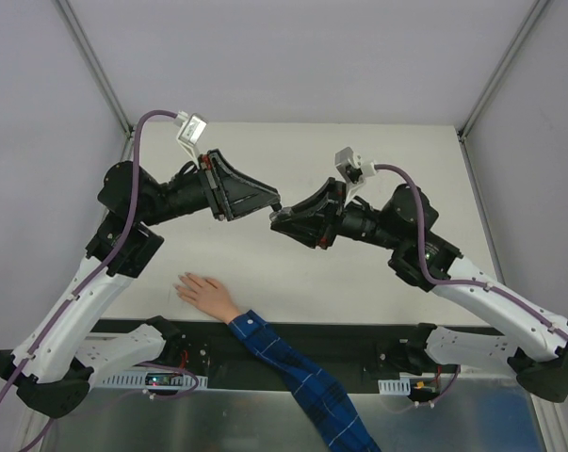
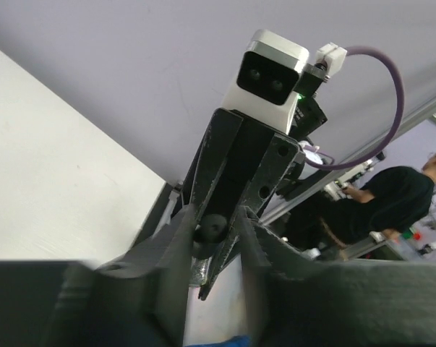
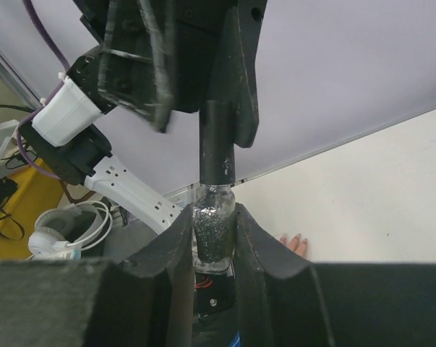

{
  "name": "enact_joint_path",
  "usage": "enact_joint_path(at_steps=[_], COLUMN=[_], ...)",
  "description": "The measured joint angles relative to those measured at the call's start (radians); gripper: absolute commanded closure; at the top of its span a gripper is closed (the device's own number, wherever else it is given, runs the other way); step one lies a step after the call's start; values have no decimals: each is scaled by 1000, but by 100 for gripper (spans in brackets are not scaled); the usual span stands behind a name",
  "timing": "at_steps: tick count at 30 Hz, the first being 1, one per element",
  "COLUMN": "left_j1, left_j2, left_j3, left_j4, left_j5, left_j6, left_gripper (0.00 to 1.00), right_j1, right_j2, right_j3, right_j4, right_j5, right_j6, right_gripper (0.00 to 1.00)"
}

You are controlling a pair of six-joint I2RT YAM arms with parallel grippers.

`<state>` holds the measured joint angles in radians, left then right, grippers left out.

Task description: Paint the nails

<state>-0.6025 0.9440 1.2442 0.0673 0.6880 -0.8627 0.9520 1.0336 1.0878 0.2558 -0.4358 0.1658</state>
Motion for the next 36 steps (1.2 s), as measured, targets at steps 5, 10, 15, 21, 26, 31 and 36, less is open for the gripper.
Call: enact_joint_path(at_steps=[5, 10, 15, 21, 26, 31, 36], left_j1=[2, 9, 14, 12, 10, 0, 0], left_j2=[19, 28, -22, -2, -2, 9, -15], left_j3=[2, 19, 60, 60, 60, 53, 8], left_j4=[3, -52, -129, -166, -182, -194, -147], left_j5=[-11, -106, -226, -238, -227, -197, -161], left_j6=[12, 11, 31, 24, 25, 34, 34], left_gripper=[100, 100, 100, 94, 34, 18, 20], right_j1=[16, 394, 609, 605, 531, 399, 220], right_j2=[-12, 85, 319, 311, 211, 88, 4], right_j3=[5, 158, 282, 278, 246, 183, 142], right_j4=[-29, -189, 88, 18, -132, -215, -254], right_j5=[62, 881, 1443, 1475, 1225, 897, 577], right_j6=[-34, -422, -925, -968, -816, -629, -439], right_gripper=[100, 100, 100, 100, 100, 100, 100])
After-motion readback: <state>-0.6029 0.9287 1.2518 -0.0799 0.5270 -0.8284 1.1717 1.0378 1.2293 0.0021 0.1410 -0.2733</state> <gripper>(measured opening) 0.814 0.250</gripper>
